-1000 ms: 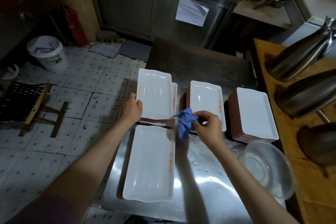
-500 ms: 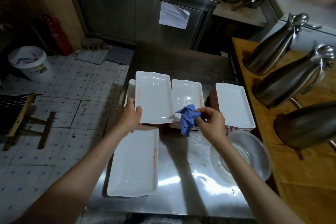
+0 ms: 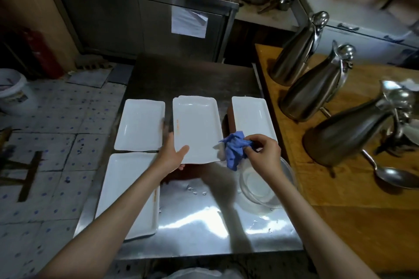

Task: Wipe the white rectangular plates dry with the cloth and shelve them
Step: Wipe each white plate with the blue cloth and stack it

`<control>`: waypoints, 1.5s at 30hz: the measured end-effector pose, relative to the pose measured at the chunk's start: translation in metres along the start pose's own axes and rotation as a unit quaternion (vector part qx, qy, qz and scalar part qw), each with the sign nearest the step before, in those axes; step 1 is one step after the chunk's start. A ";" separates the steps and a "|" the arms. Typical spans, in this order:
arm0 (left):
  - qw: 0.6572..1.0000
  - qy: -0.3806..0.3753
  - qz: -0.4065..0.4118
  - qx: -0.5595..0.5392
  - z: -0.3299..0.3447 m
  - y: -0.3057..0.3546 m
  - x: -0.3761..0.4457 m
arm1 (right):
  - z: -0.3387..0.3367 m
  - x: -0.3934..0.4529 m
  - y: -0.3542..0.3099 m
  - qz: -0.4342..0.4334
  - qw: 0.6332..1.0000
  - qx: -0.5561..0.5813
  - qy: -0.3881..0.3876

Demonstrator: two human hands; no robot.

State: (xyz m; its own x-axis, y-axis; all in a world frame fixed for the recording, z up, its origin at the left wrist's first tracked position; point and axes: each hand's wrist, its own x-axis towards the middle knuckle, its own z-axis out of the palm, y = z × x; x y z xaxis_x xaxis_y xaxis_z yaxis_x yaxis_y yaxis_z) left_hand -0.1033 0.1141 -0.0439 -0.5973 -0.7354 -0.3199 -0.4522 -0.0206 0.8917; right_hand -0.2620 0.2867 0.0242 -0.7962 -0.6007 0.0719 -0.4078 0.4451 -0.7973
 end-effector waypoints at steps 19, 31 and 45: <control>0.998 -0.043 0.035 0.036 0.103 0.033 -0.031 | -0.081 -0.010 0.054 0.029 0.999 0.008 0.023; 0.986 -0.018 0.107 0.130 0.130 0.038 -0.036 | -0.097 -0.011 0.077 0.039 0.999 -0.009 0.032; 0.927 0.001 0.233 0.294 0.137 0.056 -0.040 | -0.104 -0.015 0.095 0.062 0.998 -0.008 0.032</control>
State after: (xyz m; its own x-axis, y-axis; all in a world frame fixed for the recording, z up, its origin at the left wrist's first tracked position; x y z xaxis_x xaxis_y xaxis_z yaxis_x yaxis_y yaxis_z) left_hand -0.1960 0.2350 -0.0254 -0.8176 -0.5730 0.0569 -0.4291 0.6723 0.6032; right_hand -0.3352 0.4073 0.0099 -0.8672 -0.4978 0.0120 -0.3113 0.5233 -0.7933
